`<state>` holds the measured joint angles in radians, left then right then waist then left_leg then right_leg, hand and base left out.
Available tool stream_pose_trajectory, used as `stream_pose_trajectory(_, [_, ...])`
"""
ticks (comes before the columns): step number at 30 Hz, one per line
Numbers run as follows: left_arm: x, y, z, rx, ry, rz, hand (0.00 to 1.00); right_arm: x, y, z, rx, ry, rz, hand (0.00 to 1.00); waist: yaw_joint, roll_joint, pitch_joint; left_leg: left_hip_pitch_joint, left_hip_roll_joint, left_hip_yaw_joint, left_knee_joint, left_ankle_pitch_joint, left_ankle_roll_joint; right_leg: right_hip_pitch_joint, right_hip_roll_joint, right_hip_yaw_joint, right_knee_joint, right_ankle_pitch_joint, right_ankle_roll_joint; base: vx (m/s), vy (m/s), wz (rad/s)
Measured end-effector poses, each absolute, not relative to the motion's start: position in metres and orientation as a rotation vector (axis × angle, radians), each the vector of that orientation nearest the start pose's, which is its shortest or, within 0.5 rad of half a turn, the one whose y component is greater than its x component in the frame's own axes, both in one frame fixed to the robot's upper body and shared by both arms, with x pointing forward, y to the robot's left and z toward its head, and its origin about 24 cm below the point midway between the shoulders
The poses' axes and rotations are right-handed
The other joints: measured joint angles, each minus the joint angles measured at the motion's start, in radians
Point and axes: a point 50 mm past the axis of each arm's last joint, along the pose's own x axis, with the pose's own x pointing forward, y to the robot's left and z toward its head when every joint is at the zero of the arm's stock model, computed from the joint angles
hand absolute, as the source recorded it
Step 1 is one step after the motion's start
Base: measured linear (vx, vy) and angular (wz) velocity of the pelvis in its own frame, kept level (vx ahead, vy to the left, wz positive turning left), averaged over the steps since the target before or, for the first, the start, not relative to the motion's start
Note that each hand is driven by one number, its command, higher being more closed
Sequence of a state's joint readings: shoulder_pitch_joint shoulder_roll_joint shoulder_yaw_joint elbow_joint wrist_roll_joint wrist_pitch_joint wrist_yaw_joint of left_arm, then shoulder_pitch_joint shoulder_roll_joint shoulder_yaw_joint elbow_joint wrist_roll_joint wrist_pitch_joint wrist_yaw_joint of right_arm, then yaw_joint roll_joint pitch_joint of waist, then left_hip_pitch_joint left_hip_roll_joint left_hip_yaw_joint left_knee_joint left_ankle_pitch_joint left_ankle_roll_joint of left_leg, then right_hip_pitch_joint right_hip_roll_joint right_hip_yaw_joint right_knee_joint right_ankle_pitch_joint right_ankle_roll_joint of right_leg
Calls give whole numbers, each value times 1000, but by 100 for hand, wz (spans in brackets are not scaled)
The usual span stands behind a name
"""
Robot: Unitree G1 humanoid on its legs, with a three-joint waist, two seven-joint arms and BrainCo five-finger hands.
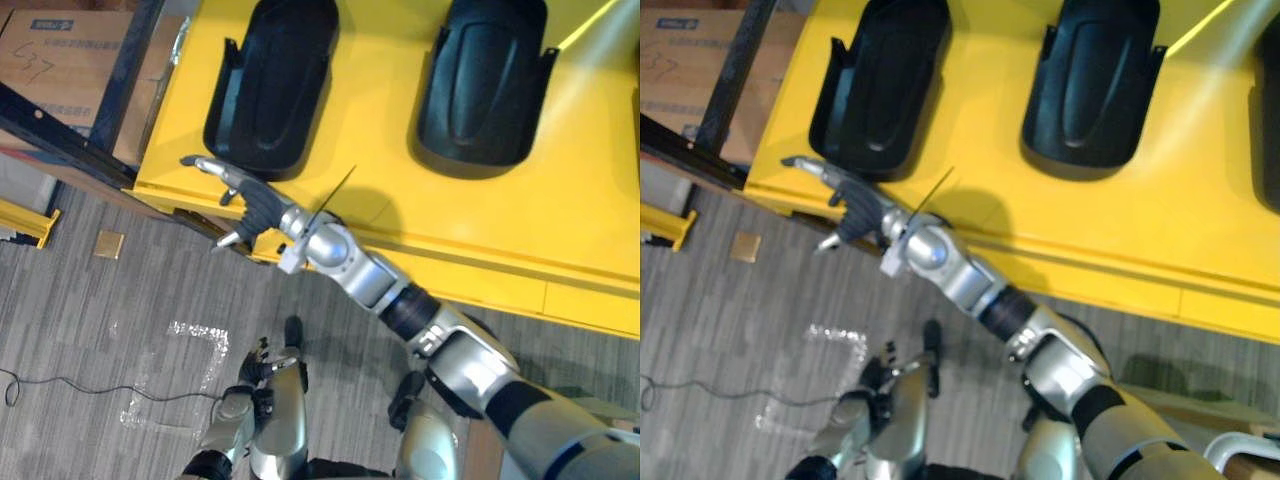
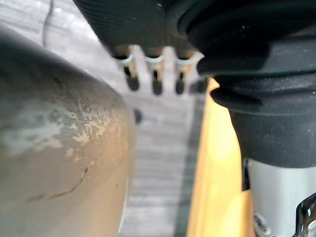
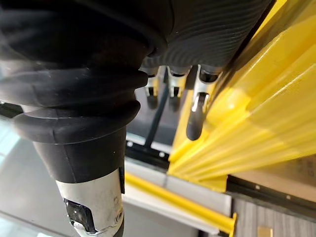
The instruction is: Walk over and take plastic housings, then place them on the shelf
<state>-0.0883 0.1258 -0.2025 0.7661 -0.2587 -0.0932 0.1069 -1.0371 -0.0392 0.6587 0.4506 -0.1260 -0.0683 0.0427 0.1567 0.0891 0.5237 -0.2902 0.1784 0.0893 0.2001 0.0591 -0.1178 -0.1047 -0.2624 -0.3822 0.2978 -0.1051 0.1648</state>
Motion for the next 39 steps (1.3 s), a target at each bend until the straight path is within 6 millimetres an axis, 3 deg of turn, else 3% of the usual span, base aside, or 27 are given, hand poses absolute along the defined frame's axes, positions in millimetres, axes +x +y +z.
stream_pose_trajectory(13, [216, 156, -94, -19, 599, 36, 0, 330, 51, 219, -632, -674, 677, 0, 28, 0, 0, -6, 0, 0, 1, 0, 0, -1, 1, -2, -8, 5, 1, -2, 0, 0])
stream_pose_trajectory(32, [212, 158, -96, -26, 599, 41, 0, 341, 38, 221, -661, -665, 640, 0, 22, 0, 0, 40, 0, 9, -44, 18, -5, 23, 1, -2, -14, 6, 1, -5, -2, -1])
stream_pose_trajectory(35, [205, 160, -99, -28, 613, 51, 0, 325, 49, 222, -695, -707, 759, 0, 15, -3, -1, 97, 3, 24, -80, 25, -12, 61, 7, 2, -34, 6, 1, 17, -25, -13])
stream_pose_trajectory(38, [195, 170, -104, -36, 639, 96, 0, 282, 71, 229, -729, -841, 980, 0, -11, -22, -10, 158, 9, 41, -138, 42, -20, 104, 21, 5, -72, 17, -1, 45, -34, -15])
stream_pose_trajectory(39, [191, 174, -106, -45, 648, 120, 0, 265, 74, 232, -722, -891, 1054, 0, -12, -41, -25, 180, 14, 60, -157, 44, -23, 113, 28, 17, -87, 20, -1, 75, -35, -29])
